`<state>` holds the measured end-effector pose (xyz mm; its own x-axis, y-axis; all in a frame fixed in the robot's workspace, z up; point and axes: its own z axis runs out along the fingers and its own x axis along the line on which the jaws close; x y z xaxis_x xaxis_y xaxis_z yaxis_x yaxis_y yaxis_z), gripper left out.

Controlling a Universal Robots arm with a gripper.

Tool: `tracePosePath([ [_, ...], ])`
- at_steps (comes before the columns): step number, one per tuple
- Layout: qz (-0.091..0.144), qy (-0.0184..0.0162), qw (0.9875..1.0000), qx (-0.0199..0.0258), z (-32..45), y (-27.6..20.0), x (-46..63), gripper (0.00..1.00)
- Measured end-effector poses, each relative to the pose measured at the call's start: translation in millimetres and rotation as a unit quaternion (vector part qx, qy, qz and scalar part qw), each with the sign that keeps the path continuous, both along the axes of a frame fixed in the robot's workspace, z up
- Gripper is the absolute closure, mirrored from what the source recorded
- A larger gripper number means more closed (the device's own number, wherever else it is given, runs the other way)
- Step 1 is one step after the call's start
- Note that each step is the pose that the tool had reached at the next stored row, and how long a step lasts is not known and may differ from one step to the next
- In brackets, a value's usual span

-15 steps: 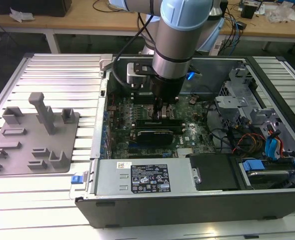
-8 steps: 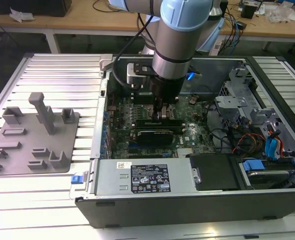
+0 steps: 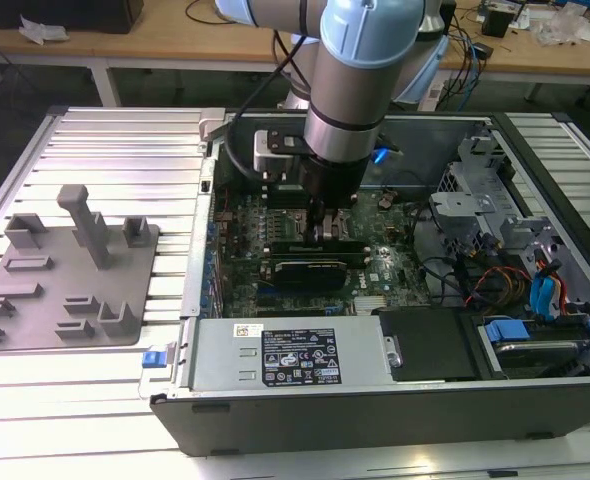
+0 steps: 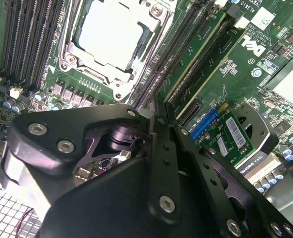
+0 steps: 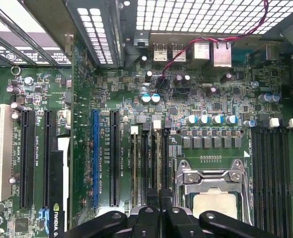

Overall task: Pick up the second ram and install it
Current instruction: 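Insert the second ram into the second slot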

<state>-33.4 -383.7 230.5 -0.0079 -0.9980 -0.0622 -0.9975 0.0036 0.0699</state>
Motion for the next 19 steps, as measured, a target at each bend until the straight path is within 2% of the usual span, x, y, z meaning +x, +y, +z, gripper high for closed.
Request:
tracePosePath([
  [7, 0.0, -0.0001, 1.0, 0.0003, -3.0, 0.1, -0.1, 0.89],
  [9, 0.0, -0.0001, 1.0, 0.0001, -2.9, 0.0, -0.1, 0.76],
  [11, 0.0, 0.0, 1.0, 0.0001, -2.6, 0.0, -0.1, 0.76],
  [12, 0.0, -0.0001, 1.0, 0.0002, -1.4, 0.0, -0.1, 0.76],
  [16, 0.0, 0.0, 1.0, 0.0001, 16.3, 0.0, -0.1, 0.76],
  [19, 0.0, -0.0001, 1.0, 0.0002, 16.4, 0.0, 0.4, 0.76],
])
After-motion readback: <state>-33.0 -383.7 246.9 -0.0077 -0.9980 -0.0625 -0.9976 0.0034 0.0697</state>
